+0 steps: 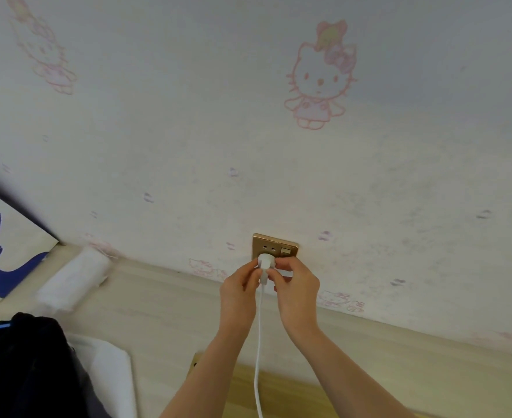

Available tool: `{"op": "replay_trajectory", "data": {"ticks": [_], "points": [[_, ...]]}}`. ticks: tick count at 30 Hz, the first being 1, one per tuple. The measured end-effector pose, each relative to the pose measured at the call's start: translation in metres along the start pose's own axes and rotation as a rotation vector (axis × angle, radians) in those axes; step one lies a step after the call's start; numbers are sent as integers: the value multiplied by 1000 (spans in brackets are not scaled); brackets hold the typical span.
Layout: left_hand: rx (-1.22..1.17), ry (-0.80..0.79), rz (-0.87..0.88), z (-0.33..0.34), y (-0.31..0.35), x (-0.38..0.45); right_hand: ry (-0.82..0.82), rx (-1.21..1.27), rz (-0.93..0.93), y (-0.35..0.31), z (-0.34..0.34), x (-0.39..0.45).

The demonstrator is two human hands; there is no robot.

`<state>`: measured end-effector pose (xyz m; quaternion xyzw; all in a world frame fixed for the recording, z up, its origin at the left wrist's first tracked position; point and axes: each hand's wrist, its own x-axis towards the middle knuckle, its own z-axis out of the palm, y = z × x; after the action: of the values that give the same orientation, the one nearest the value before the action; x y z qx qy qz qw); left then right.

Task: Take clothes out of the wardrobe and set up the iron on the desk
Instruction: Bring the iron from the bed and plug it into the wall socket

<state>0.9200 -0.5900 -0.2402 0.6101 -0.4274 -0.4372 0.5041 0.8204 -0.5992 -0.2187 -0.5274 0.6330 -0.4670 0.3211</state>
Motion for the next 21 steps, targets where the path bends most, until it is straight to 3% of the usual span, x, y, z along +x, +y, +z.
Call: {"op": "replay_trajectory", "data": {"ticks": [6, 11, 16, 21], "points": [[104, 48, -3, 2, 10, -7, -36, -96, -25, -5, -7, -2], [275, 2, -1, -5, 12, -27, -165, -286, -40, -5, -29, -16], [408, -72, 59, -16, 12, -68, -381, -482, 60, 6, -65, -47], [550, -137, 87, -19, -2, -118, -409, -578, 107, 22, -108, -93]]}}
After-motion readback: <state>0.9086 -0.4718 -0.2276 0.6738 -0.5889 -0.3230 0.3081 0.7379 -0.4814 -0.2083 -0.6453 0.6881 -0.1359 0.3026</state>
